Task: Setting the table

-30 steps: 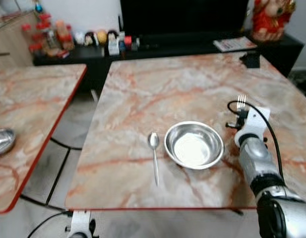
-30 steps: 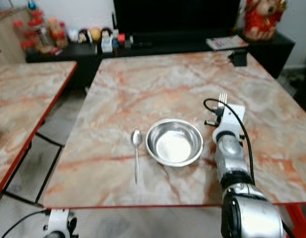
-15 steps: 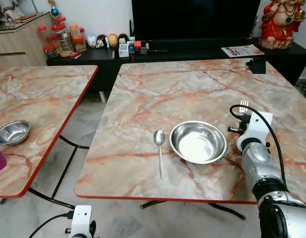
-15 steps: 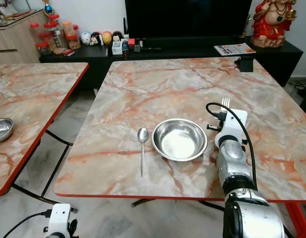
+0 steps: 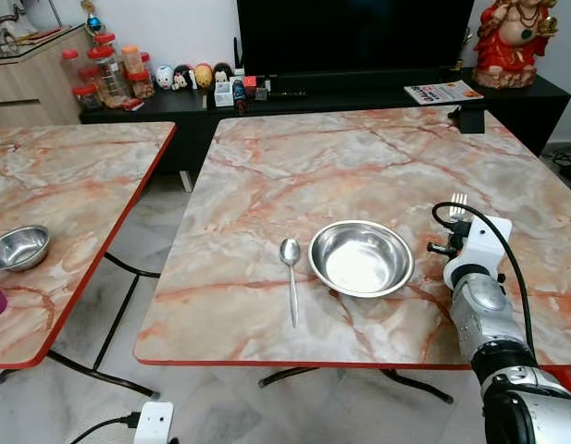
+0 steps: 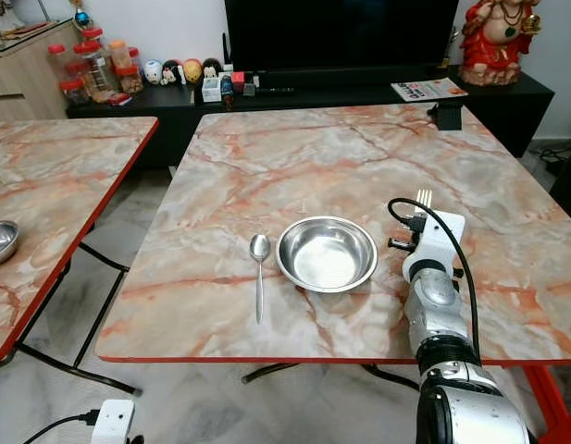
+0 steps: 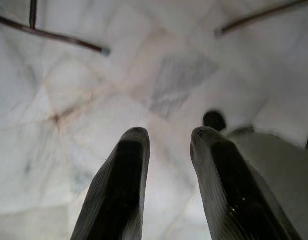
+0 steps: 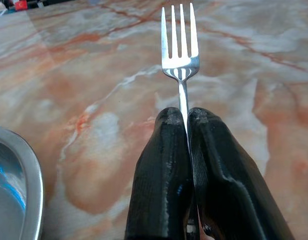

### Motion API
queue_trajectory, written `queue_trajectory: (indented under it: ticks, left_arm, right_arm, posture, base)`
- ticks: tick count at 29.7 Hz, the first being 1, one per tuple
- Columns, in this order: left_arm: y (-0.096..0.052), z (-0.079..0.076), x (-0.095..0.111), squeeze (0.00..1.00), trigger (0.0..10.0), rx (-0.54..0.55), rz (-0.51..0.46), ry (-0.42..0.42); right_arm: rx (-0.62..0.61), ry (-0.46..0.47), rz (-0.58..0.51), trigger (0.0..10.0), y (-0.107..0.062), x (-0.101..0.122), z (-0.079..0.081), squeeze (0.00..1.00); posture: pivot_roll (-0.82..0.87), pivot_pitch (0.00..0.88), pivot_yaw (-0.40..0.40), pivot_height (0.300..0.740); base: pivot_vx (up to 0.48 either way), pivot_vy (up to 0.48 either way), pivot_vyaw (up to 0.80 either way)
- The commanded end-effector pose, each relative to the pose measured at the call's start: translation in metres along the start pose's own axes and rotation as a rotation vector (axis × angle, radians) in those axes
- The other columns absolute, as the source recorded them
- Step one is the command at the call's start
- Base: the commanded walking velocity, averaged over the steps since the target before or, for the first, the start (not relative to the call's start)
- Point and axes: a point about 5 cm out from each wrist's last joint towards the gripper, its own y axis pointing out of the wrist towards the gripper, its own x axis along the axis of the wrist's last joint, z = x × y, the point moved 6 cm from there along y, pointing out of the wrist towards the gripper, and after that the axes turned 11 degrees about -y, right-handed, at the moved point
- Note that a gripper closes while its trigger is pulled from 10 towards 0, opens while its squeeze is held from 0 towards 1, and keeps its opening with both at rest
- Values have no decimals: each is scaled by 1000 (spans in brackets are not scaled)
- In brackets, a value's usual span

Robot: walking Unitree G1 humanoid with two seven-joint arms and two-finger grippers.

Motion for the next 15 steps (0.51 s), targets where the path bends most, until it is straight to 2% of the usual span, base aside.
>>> queue_trajectory:
  ticks: [1,7,15]
  left_arm:
    - [-5,14,-23,0,10000,36,86,42]
    - [-6,16,-26,0,10000,48,84,19]
    - [-4,14,-18,0,10000,51,61,5]
  right_arm:
    - [-8,11,-23,10000,2,10,-2,0]
    - [6,7,-30,10000,2,13,-1,0]
    - [123,-31,19,10000,-6,-4,21,0]
  posture:
    - [-66,0,71,740]
    - [-61,0,63,740]
    - [-62,0,51,740]
  base:
    - [0,0,0]
    - [0,0,0]
    - [0,0,0]
